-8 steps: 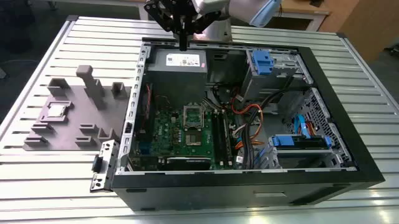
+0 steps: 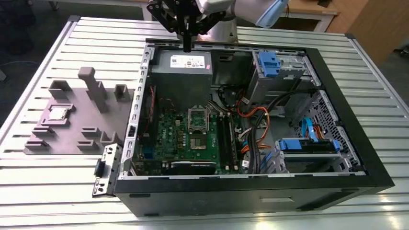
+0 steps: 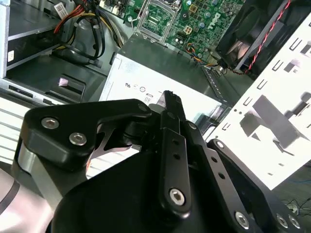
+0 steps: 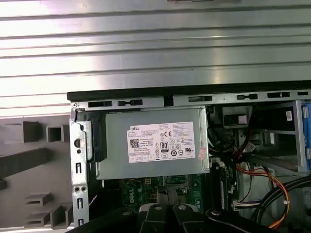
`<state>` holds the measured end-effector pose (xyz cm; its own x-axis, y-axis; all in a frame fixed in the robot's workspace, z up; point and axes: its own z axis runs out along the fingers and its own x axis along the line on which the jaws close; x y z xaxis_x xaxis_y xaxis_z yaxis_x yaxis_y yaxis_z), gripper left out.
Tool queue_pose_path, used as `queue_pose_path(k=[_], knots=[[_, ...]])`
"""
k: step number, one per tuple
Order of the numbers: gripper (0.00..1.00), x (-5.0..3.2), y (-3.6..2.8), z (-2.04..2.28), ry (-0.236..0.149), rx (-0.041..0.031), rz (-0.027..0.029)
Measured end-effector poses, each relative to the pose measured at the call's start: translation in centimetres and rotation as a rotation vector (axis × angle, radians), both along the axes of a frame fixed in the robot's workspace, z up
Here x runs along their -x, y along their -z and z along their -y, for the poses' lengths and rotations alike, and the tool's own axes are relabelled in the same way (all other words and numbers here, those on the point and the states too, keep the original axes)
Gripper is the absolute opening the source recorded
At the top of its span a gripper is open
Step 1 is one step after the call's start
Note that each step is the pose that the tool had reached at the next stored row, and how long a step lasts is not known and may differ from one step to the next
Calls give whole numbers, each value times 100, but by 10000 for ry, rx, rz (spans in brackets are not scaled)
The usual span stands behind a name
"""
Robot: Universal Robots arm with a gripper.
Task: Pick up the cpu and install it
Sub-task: 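Reach for the cpu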
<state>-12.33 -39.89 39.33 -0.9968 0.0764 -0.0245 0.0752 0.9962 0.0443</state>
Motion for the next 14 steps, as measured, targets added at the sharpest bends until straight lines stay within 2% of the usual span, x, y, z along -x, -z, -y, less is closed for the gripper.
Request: queue_pose_path(k=[14], knots=[[11,65,0,1,-2,0,0]])
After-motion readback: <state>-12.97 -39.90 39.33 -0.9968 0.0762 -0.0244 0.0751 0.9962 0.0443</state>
